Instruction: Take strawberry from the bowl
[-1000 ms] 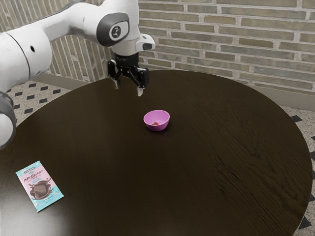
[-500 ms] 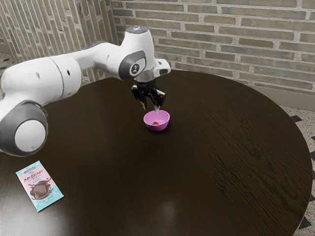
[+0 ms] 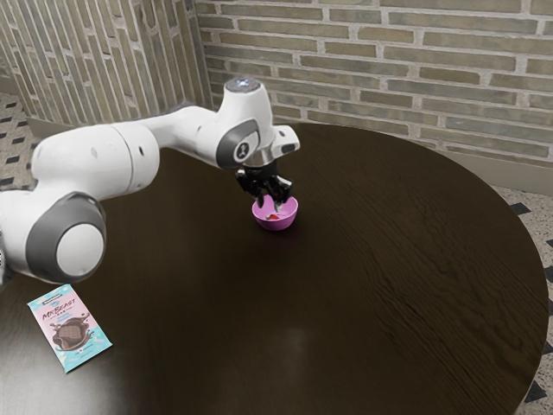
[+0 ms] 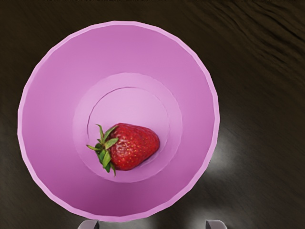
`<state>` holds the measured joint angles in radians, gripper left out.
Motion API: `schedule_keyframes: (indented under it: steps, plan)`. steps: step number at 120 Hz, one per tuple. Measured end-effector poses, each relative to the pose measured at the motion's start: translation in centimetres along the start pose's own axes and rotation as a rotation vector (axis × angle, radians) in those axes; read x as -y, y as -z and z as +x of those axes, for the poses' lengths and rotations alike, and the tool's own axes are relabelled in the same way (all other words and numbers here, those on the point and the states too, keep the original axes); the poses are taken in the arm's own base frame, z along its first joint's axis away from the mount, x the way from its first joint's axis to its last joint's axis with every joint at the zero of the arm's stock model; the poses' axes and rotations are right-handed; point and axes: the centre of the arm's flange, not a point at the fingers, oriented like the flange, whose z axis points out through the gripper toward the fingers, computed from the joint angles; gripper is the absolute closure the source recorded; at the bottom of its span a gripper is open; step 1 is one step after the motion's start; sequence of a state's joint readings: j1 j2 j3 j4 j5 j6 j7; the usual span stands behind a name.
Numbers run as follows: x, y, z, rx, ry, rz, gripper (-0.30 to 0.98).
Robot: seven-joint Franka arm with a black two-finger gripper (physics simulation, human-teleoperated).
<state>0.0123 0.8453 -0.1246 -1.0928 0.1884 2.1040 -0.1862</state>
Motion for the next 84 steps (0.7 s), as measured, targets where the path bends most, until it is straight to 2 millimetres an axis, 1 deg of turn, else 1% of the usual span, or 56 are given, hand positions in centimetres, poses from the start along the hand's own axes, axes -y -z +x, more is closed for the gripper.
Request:
schedule_keyframes:
  steps: [12, 30, 51, 60, 72, 84]
  plan:
    - [0.3, -0.4, 0.3, -0.01, 0.006, 0.002, 0.44]
    - [0.4, -1.5, 1.1, -0.032, 0.014, -0.004, 0.44]
    - [0.9, -4.0, 1.3, -0.034, 0.026, -0.008, 0.44]
    - [1.0, -4.4, 1.5, -0.043, 0.029, -0.01, 0.44]
    - [1.3, -4.3, 1.9, -0.059, 0.035, -0.012, 0.44]
    - [1.5, -5.4, 1.9, -0.062, 0.039, -0.014, 0.44]
